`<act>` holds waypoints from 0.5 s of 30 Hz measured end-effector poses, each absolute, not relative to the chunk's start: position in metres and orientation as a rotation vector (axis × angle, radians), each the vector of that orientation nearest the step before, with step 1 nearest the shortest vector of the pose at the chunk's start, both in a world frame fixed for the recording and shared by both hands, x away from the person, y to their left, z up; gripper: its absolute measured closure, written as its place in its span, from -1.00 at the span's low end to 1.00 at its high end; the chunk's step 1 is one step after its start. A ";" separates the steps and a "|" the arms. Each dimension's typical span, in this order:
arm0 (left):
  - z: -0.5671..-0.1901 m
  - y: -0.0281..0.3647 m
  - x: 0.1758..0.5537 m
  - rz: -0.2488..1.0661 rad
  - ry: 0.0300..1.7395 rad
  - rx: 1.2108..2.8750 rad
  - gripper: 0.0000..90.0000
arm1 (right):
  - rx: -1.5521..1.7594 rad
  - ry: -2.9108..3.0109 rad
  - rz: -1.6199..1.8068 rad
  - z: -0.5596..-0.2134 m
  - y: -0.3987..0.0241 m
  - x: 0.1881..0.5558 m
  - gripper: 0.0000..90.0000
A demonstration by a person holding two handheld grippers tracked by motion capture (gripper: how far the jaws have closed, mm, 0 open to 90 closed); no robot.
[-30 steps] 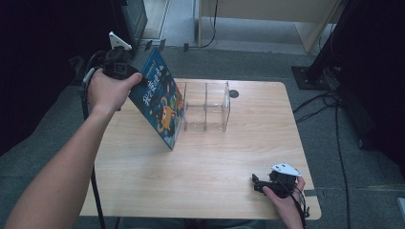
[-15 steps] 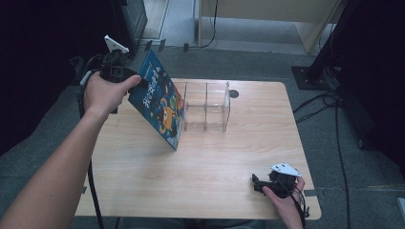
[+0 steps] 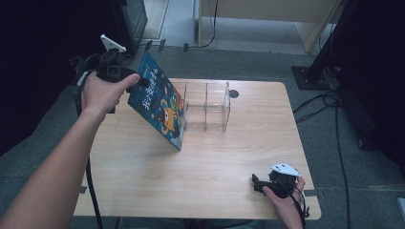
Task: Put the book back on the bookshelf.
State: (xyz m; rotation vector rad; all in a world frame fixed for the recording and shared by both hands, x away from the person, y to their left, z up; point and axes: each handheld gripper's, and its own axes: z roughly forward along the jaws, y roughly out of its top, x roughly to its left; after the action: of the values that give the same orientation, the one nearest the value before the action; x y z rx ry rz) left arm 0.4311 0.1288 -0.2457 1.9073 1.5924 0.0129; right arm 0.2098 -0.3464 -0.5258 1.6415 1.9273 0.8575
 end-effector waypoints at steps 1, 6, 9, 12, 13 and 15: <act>-0.244 0.131 0.431 0.017 1.600 1.903 -0.01 | 1.643 1.927 0.861 -0.526 -0.347 0.210 -1.00; -0.237 0.141 0.427 0.016 1.631 1.913 -0.46 | 1.644 1.927 0.863 -0.526 -0.347 0.210 -1.00; -0.234 0.147 0.425 0.014 1.647 1.911 -0.70 | 1.640 1.928 0.857 -0.526 -0.346 0.210 -1.00; -0.233 0.151 0.423 -0.002 1.675 1.929 -0.94 | 1.637 1.928 0.855 -0.526 -0.346 0.210 -1.00; -0.233 0.153 0.422 -0.015 1.688 1.942 -1.00 | 1.636 1.929 0.854 -0.526 -0.346 0.210 -1.00; -0.232 0.157 0.420 0.000 1.708 1.958 -1.00 | 1.636 1.929 0.851 -0.526 -0.346 0.210 -1.00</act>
State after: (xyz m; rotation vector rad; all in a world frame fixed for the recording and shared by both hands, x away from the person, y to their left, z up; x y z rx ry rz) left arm 0.4198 0.1573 -0.2322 1.9576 1.7079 0.0001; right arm 0.2100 -0.3459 -0.5260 1.6355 1.9286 0.8514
